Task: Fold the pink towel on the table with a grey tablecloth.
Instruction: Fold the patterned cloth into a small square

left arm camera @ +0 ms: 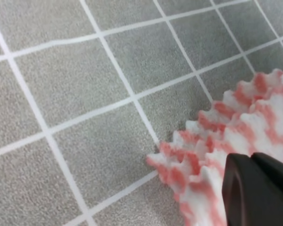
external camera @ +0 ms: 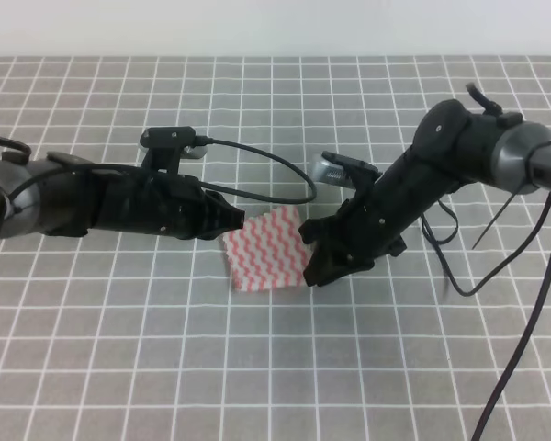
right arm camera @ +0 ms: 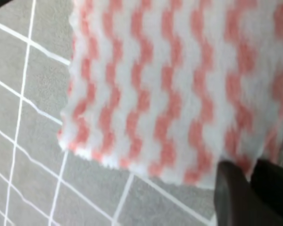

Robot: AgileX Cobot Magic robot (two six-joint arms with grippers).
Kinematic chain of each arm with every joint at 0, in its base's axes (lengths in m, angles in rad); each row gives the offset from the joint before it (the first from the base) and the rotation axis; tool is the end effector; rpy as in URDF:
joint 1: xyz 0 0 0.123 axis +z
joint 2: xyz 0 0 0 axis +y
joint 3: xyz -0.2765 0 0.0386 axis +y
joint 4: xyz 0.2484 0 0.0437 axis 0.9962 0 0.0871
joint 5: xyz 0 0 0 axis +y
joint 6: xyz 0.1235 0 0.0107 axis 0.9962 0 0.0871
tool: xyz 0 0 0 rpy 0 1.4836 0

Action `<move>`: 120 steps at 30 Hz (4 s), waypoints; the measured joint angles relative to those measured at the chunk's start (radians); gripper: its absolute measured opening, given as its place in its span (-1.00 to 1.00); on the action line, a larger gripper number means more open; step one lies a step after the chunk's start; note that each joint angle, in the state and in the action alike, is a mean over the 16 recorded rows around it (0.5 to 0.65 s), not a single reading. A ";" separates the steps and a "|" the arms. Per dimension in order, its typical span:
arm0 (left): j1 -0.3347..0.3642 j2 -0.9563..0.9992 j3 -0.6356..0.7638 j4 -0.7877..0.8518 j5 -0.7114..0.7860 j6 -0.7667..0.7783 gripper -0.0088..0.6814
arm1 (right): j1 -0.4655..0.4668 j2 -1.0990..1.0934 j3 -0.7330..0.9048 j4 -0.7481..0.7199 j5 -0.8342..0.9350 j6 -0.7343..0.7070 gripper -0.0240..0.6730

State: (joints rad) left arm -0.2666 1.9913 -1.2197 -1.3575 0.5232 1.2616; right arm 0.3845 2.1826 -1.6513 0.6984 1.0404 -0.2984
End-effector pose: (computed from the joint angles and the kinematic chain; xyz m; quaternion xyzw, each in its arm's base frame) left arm 0.4003 -0.1722 0.1397 0.1844 0.8836 -0.2904 0.3176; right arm 0.3895 0.2318 0.1381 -0.1634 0.9382 0.3038 0.0275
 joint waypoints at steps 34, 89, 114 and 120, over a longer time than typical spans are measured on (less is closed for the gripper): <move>0.016 -0.087 -0.030 0.016 0.013 -0.049 -0.98 | -0.003 0.093 -0.142 0.047 -0.198 0.054 -0.97; -0.068 -0.014 -0.030 0.299 0.227 -0.272 -0.98 | -0.008 0.042 -0.148 0.002 -0.011 0.076 -0.97; -0.071 -0.237 0.029 0.357 -0.025 -0.269 -0.98 | -0.024 -0.048 -0.142 -0.098 0.027 0.086 -0.97; -0.070 -0.487 0.184 0.345 -0.166 -0.269 -0.98 | -0.026 -0.183 -0.080 -0.161 0.002 0.100 -0.97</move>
State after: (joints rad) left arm -0.3369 1.5041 -1.0355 -1.0122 0.3575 0.9924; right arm 0.3582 1.9996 -1.7309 0.5378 1.0419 -0.1983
